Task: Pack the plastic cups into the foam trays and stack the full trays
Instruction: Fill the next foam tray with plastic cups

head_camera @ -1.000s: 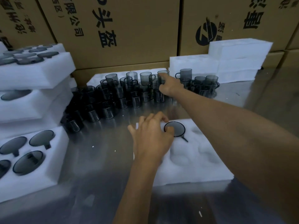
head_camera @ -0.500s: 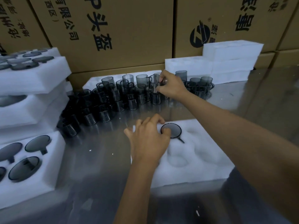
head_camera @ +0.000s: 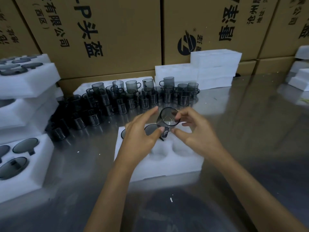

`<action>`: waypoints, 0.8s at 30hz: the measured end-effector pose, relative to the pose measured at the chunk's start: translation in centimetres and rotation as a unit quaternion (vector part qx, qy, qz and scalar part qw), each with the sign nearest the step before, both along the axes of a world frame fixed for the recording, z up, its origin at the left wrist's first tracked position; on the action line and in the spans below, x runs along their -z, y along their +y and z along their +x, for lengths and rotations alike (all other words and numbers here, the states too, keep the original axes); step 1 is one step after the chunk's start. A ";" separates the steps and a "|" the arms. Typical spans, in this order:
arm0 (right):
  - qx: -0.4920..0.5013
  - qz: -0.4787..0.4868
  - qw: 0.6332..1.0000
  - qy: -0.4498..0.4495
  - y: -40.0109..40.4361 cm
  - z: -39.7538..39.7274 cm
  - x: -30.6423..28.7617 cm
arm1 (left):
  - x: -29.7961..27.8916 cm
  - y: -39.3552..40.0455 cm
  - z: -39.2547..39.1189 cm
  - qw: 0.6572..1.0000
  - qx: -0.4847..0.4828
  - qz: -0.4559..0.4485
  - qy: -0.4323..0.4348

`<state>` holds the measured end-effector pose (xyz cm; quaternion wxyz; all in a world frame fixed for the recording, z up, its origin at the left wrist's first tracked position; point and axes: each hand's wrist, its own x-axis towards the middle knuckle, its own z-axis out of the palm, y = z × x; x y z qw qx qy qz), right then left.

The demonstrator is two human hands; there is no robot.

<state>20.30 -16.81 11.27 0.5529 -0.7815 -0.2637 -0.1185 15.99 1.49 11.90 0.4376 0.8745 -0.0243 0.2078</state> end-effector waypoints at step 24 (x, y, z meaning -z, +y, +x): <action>-0.061 0.103 0.983 0.140 -2.0 -1.3 0.8 | 0.6 -3.9 2.2 0.988 -0.056 0.137 -0.047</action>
